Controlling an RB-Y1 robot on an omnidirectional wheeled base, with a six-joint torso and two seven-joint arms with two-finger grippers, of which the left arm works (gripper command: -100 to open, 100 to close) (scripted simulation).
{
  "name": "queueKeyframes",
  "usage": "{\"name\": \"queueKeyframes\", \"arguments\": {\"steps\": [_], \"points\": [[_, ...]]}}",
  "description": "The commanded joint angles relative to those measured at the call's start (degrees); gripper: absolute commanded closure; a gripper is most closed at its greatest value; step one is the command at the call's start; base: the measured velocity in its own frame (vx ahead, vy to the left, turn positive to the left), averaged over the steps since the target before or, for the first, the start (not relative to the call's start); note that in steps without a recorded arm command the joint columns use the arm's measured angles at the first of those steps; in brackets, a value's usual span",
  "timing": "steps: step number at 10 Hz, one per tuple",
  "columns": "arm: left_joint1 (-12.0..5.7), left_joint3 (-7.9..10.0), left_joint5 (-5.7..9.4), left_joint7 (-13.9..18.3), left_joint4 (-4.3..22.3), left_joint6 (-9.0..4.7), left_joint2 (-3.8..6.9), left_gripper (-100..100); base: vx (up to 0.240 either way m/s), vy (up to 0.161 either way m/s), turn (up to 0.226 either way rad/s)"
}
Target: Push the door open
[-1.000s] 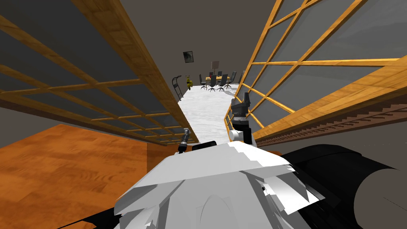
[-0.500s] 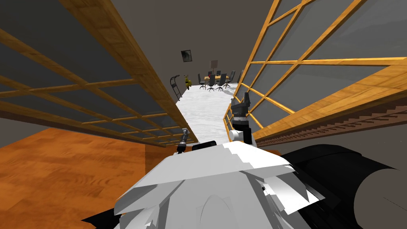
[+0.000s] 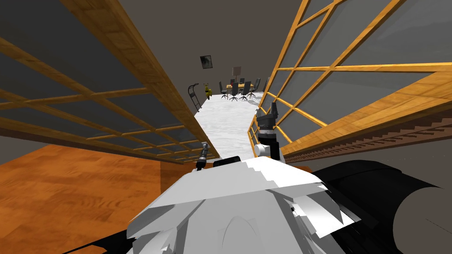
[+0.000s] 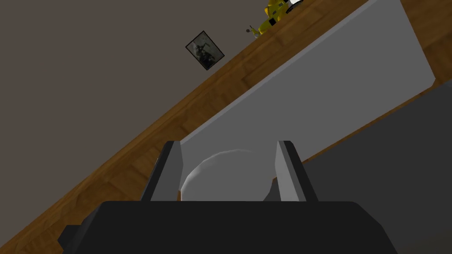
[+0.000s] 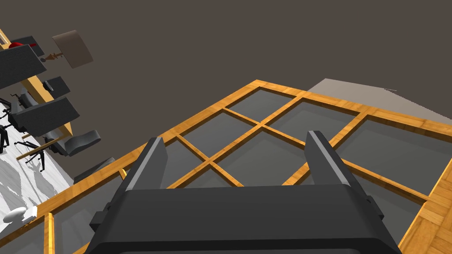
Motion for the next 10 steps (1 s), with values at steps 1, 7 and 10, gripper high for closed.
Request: {"name": "queueKeyframes", "arguments": {"steps": [1,7,10], "points": [[0.21,1.58,0.73,0.0,-0.6,-0.02,1.06,100,0.007,-0.002,-0.008],[0.15,2.32,0.91,2.4,-0.5,-0.03,1.21,100,0.01,-0.003,-0.014],[0.15,2.32,0.91,2.4,-0.5,-0.03,1.21,100,0.003,-0.009,0.002]]}}
